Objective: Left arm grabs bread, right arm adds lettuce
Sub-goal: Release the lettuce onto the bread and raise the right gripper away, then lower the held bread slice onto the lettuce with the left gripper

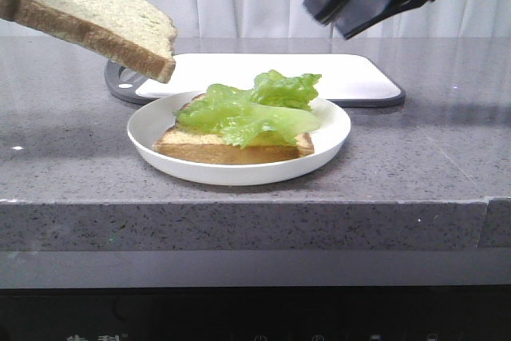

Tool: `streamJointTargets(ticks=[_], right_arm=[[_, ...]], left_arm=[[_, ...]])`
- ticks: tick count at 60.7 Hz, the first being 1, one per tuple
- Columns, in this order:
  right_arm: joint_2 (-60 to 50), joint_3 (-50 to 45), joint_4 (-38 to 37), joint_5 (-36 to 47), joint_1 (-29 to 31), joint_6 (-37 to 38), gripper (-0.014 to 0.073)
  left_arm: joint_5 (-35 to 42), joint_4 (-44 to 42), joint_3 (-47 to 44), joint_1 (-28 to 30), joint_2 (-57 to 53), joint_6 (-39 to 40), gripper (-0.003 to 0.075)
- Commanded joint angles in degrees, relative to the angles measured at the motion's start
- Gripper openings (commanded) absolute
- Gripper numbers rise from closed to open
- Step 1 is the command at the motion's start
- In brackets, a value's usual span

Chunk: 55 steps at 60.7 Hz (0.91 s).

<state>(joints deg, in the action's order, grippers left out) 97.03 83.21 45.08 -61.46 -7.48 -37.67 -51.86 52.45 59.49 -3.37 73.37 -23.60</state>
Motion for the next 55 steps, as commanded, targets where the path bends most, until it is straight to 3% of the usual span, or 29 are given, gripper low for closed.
streamJointTargets(ticks=[1, 7, 16, 24, 37, 55], right_arm=[[-2.79, 2.7, 1.73, -1.84, 2.43, 0.24, 0.0435], [-3.76, 2.7, 1.39, -2.2, 5.07, 0.24, 0.039], [-5.9, 2.7, 1.4, -2.33, 8.19, 0.24, 0.0162], [-7.14, 2.7, 1.32, -2.59, 9.12, 0.24, 0.0027], [-8.89, 2.7, -0.25, -2.78, 9.12, 0.91, -0.0057], [-16.13, 1.77, -16.72, -0.92, 8.58, 12.53, -0.0057]], left_arm=[[0.36, 3.76, 1.68, 0.1, -1.87, -0.15, -0.0019], [0.2, 4.3, 1.68, 0.1, -1.87, -0.15, -0.0019], [0.17, 4.95, 1.68, 0.1, -1.87, -0.15, -0.0019], [0.17, 5.04, 1.68, 0.1, -1.87, -0.15, -0.0019], [0.06, 5.04, 1.68, 0.1, -1.87, -0.15, -0.0019], [-1.79, 10.71, 1.68, -1.46, -1.87, -0.15, -0.0019]])
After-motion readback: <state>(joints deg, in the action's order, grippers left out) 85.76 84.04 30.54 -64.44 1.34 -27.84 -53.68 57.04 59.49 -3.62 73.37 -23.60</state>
